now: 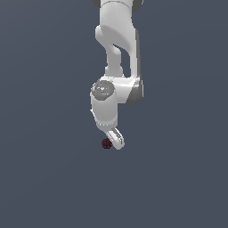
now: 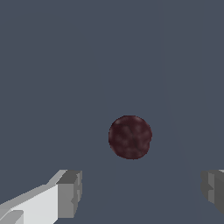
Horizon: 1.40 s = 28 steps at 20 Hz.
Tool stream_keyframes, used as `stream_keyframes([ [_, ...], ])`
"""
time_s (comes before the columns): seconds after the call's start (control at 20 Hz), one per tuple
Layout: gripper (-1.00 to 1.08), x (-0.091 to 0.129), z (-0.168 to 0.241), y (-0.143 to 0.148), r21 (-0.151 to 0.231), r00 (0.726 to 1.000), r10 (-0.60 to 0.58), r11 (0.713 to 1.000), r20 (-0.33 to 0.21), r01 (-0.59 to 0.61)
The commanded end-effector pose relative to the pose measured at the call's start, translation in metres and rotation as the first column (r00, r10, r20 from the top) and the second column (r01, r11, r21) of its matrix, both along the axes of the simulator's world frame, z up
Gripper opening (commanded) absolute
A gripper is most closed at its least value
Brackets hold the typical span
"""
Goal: Pick up the object and move it to a goal position.
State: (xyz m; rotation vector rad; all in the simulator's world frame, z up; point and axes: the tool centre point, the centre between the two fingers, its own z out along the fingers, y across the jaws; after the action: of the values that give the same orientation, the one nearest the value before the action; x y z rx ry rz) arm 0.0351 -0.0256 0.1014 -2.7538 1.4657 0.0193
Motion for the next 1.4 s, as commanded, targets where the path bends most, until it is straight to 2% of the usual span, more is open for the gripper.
stream_keyframes([
  [0.0,1.00,0.002,-0.006,-0.003,-0.006,0.998,-0.064,0.998,-0.001,0.064],
  [0.55,1.00,0.006,-0.022,-0.011,-0.024,0.976,-0.216,0.976,0.000,0.216],
  [0.95,1.00,0.006,-0.026,-0.011,-0.025,0.975,-0.224,0.974,0.000,0.224],
  [1.35,1.00,0.005,-0.063,-0.011,-0.025,0.974,-0.228,0.973,0.000,0.228],
])
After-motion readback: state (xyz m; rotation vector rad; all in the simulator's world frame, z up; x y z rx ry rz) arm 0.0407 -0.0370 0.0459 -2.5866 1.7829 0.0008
